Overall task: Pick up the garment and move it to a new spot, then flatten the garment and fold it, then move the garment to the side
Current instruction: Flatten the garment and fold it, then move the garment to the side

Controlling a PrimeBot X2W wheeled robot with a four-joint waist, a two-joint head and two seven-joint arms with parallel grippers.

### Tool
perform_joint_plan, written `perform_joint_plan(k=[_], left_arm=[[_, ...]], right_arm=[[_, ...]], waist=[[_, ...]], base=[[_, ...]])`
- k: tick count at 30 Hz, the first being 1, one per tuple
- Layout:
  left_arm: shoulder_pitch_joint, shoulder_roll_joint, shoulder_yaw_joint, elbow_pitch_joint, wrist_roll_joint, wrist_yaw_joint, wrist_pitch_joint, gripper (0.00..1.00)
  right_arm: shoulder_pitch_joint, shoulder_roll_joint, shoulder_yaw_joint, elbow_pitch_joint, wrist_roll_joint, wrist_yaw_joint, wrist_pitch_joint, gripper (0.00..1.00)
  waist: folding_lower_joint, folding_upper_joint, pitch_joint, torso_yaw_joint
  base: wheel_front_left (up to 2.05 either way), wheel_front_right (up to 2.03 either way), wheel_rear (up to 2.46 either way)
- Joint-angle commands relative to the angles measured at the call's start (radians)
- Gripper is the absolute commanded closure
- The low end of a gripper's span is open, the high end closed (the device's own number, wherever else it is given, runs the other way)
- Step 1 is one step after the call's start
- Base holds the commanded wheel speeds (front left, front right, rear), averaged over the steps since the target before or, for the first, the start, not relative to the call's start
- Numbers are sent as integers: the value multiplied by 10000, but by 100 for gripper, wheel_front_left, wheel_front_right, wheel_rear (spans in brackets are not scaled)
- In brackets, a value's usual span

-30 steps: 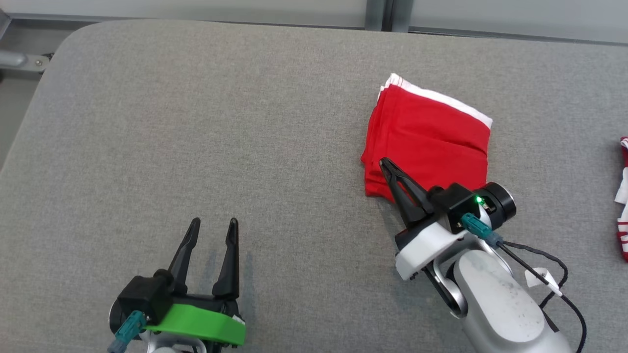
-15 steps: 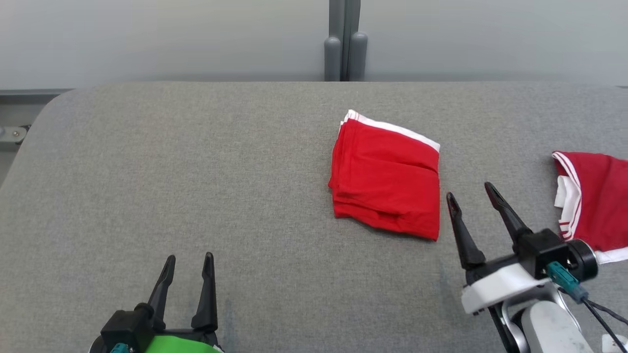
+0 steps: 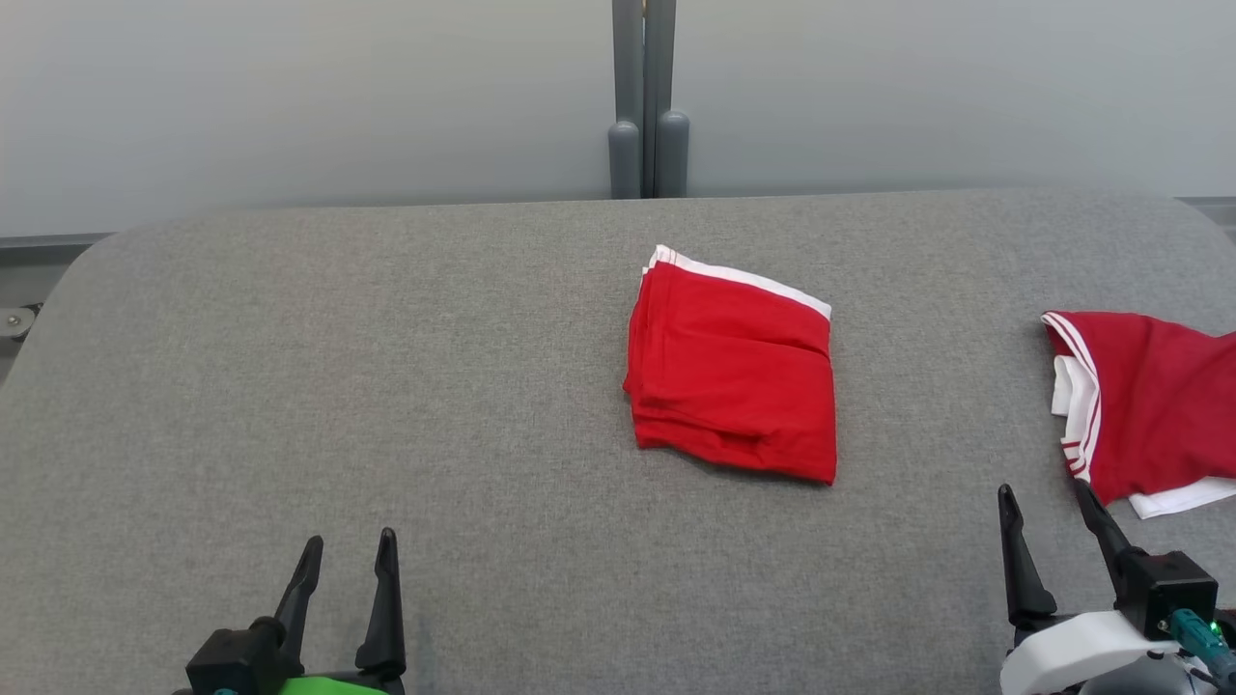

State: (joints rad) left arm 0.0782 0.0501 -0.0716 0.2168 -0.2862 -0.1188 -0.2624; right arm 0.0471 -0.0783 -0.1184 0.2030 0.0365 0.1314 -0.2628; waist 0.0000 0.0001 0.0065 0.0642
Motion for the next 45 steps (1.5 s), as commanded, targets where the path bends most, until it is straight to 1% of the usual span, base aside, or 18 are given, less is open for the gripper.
perform_joint_plan(k=[1,10,18,21,24,25,28,32,35,37,39,40,42,45], left_arm=[[-65,15,72,51,99,-34,-27,0],[169,34,321,331,148,-112,-27,0],[98,64,308,375,182,-130,-27,0],[141,59,288,289,166,-129,-27,0],[155,49,267,166,89,-130,-27,0],[108,46,249,112,67,-130,-27,0],[-146,38,192,-14,5,-131,-27,0],[-504,30,-29,-76,-33,-132,-27,0],[-799,25,-169,-123,-116,-133,-27,0],[-966,25,-259,-143,-184,-131,-27,0],[-1133,22,-370,-141,-212,-132,-27,0],[-1314,20,-457,-114,-243,-132,-27,0],[-1461,22,-495,-70,-274,-132,-27,0],[-1604,19,-564,-53,-326,-132,-27,0]], right_arm=[[188,38,-85,80,-84,-16,-24,0],[195,161,-292,292,-131,-16,-26,0],[45,200,-351,420,-182,-16,-24,0],[-257,230,-290,462,268,-15,-26,0],[-858,251,163,665,847,-15,-19,0],[-1205,231,235,717,1197,-16,167,0],[-2432,160,496,726,2030,-15,1384,0],[-3944,0,535,966,2681,-15,3752,0],[-4839,-224,853,1433,2914,-10,5715,0],[-5292,-245,928,1852,3099,-9,6717,0],[-5662,-208,866,2337,3184,-10,7307,0],[-5960,-102,773,2819,3385,-9,7634,0],[-6230,-28,571,3283,3597,-9,7777,0],[-6501,44,404,3891,3707,-10,7709,0]], waist=[[0,-1,-24,-46],[0,-1,-108,-253],[0,-1,-60,-210],[0,-1,7,-197],[0,-1,233,-238],[0,-1,342,-243],[0,-1,736,-268],[0,-1,1247,-129],[0,-1,1641,83],[0,-1,1881,223],[0,-1,2073,383],[0,-1,2260,586],[0,-1,2399,786],[0,-1,2512,1030]], base=[[0,0,0],[0,0,0],[0,0,0],[0,0,0],[0,0,0],[0,0,0],[0,0,0],[0,0,0],[0,0,0],[0,0,0],[0,0,0],[0,0,0],[0,0,0],[0,0,0]])
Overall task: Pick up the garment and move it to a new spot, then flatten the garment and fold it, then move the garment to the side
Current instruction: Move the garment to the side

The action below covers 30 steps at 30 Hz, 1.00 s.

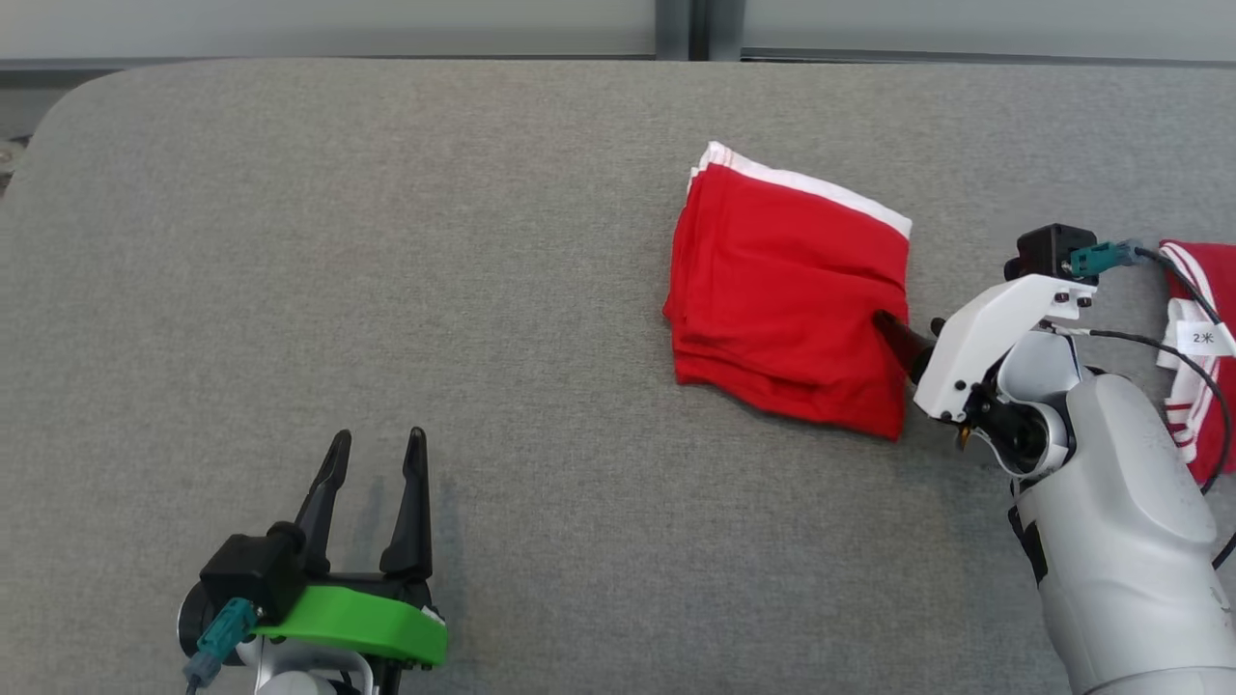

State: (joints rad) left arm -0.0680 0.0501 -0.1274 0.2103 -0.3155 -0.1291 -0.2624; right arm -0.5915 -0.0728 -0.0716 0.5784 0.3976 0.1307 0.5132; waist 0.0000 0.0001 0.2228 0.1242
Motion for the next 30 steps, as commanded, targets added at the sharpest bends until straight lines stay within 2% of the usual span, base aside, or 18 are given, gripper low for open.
perform_joint_plan(k=[1,5,8,9,10,11,12,15,22,30], left_arm=[[-149,19,-22,26,-56,-29,-27,0],[-131,18,-13,49,-85,-29,-27,0],[-108,17,-15,66,-101,-29,-27,0],[-107,17,-29,76,-92,-29,-27,0],[-113,17,-42,82,-90,-29,-27,0],[-132,17,-46,83,-93,-29,-27,0],[-155,17,-39,73,-91,-29,-27,0],[-119,17,-32,30,-21,-29,-27,0],[165,16,106,-87,159,-29,-26,0],[112,20,190,-519,200,-30,-26,0]], right_arm=[[-189,18,-125,316,125,-1,-84,0],[-442,70,-257,800,227,-1,-262,0],[-597,151,-227,1195,821,-3,-211,0],[-617,163,-216,1322,953,-3,-207,15],[-652,169,-188,1429,1046,-3,-297,61],[-693,173,-205,1528,1119,-3,-397,96],[-752,173,-165,1605,1153,-3,-454,100],[-877,119,18,1705,1253,-3,-477,100],[-1055,-701,641,1399,1288,-9,-18,100],[-1313,-1929,1600,-1,1263,-6,1221,100]], waist=[[0,-1,359,492],[0,-1,362,596],[0,-1,369,633],[0,-1,356,631],[0,-1,342,622],[0,-1,333,601],[0,-1,325,563],[0,-1,270,357],[0,-1,89,-622],[0,-1,315,-2082]], base=[[0,0,0],[0,0,0],[0,0,0],[0,0,0],[0,0,0],[0,0,0],[0,0,0],[0,0,0],[0,0,0],[0,0,0]])
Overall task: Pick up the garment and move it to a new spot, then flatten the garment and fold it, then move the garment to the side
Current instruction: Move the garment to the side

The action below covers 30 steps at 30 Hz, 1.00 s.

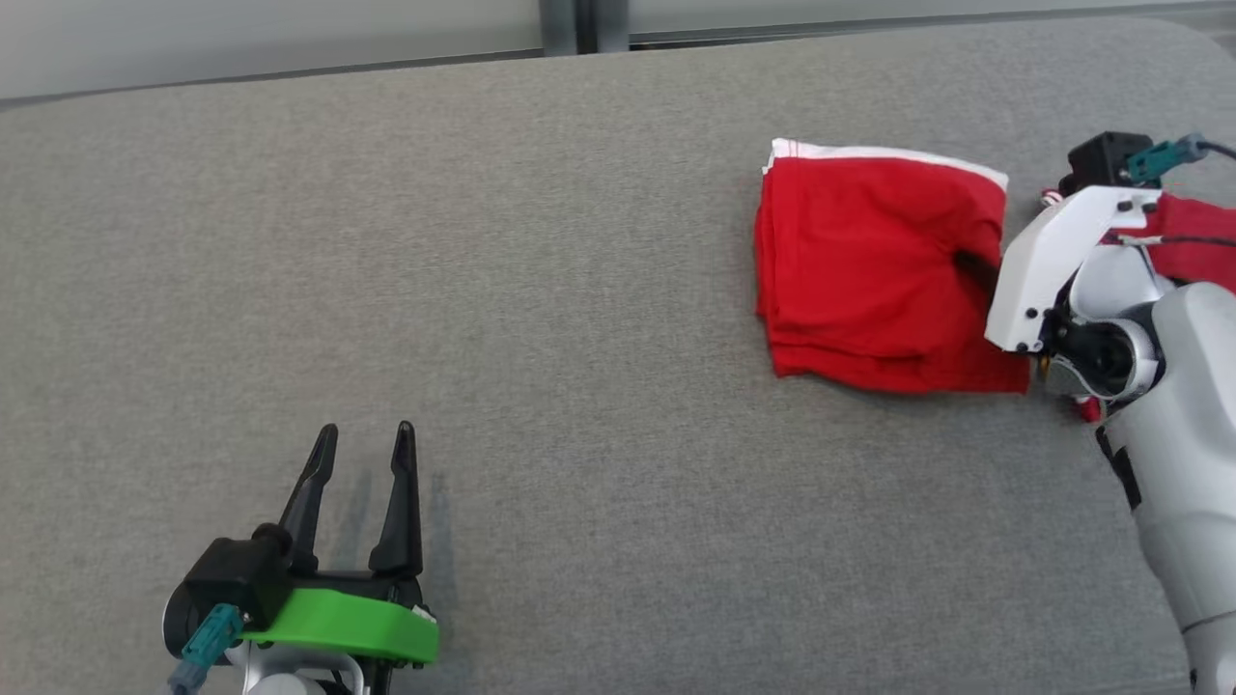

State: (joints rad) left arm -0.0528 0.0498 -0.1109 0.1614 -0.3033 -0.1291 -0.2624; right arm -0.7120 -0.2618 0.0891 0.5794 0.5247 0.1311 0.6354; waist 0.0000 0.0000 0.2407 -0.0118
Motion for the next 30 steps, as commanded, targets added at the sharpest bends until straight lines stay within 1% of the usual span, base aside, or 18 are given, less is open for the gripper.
perform_joint_plan(k=[1,5,8,13,18,19,21,23,25,28,30], left_arm=[[-87,23,9,-92,72,-30,-27,0],[-293,129,-176,-51,222,-30,-27,0],[-448,212,-228,-21,253,-30,-26,0],[-500,275,-55,-47,203,-30,-27,0],[-539,290,-155,20,152,-30,-27,0],[-539,290,-155,20,152,-30,-27,0],[-627,276,-207,40,120,-30,-27,0],[-660,256,-251,62,90,-30,-27,0],[-695,242,-277,97,75,-30,-27,0],[-706,227,-247,188,86,-30,-27,0],[-734,216,-245,243,86,-30,-25,0]], right_arm=[[-174,-204,74,-262,-42,-10,167,100],[-315,-702,113,-1077,-137,-10,856,100],[-285,-1000,61,-1575,-124,-10,1573,100],[-89,-1529,-371,-2329,-239,-10,2362,100],[127,-2031,-920,-2545,-773,-10,2978,100],[127,-2031,-920,-2545,-773,-10,2978,100],[160,-2258,-1041,-2484,-972,-10,3167,100],[166,-2601,-1086,-2474,-1371,-11,3141,100],[188,-2761,-1175,-2324,-1693,-11,3120,100],[272,-3066,-1210,-2160,-2400,-13,2742,100],[394,-3075,-1295,-1941,-2764,-13,2534,100]], waist=[[0,0,192,-853],[0,0,360,-1175],[0,0,439,-1254],[0,0,552,-1163],[0,0,690,-916],[0,0,690,-916],[0,0,744,-793],[0,0,794,-673],[0,0,832,-554],[0,0,862,-407],[0,0,875,-323]], base=[[0,0,0],[0,0,0],[0,0,0],[0,0,0],[0,0,0],[0,0,0],[0,0,0],[0,0,0],[0,0,0],[0,0,0],[0,0,0]])
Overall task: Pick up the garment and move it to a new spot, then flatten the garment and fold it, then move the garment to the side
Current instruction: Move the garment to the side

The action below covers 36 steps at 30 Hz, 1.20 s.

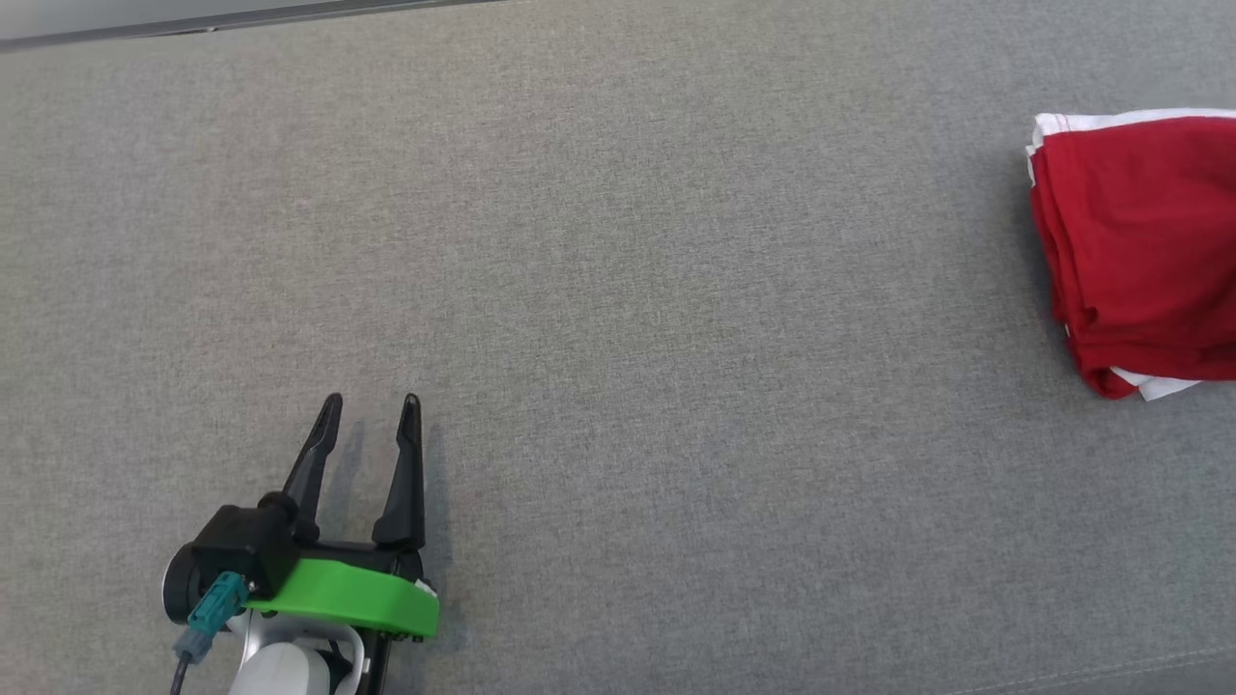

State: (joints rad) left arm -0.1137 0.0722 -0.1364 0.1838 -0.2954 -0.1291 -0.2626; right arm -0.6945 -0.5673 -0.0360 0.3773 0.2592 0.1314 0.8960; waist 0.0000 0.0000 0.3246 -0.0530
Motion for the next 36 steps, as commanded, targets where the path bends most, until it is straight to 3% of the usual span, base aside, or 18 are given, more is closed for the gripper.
perform_joint_plan(k=[1,5,6,7,8,12,17,23,30,36], left_arm=[[-135,-15,3,42,-3,-30,-25,0],[-130,-42,-14,125,-30,-30,-25,0],[-138,-55,-24,141,-29,-30,-25,0],[-144,-60,-7,153,-37,-30,-25,0],[-149,-65,-3,163,-47,-30,-24,0],[-30,-83,41,231,-63,-30,-25,0],[217,-101,118,220,0,-30,-25,0],[771,-121,340,194,48,-30,-24,0],[1430,-137,867,15,132,-30,-25,0],[1644,-149,862,70,184,-30,-24,0]], right_arm=[[252,8,-111,201,-238,-17,-202,100],[463,-192,-258,597,-1049,-17,-858,100],[471,-229,-408,661,-1296,-18,-1195,80],[477,-157,-631,759,-1500,-18,-1514,50],[535,-4,-835,898,-1693,-17,-1793,0],[798,368,-1454,1345,-2251,-18,-2650,0],[1272,829,-1966,954,-2676,-17,-4232,0],[2264,1785,-2253,-645,-2290,-18,-6199,0],[4524,2862,-2381,-3157,-1732,-17,-8300,0],[6032,3488,-2397,-3688,-1434,-17,-9444,0]], waist=[[0,0,37,128],[0,0,38,262],[0,0,38,293],[0,0,32,316],[0,0,17,341],[0,0,-166,380],[0,0,-547,451],[0,0,-1337,399],[0,0,-2328,532],[0,0,-2748,748]], base=[[0,0,0],[0,0,0],[0,0,0],[0,0,0],[0,0,0],[0,0,0],[0,0,0],[0,0,0],[0,0,0],[0,0,0]])
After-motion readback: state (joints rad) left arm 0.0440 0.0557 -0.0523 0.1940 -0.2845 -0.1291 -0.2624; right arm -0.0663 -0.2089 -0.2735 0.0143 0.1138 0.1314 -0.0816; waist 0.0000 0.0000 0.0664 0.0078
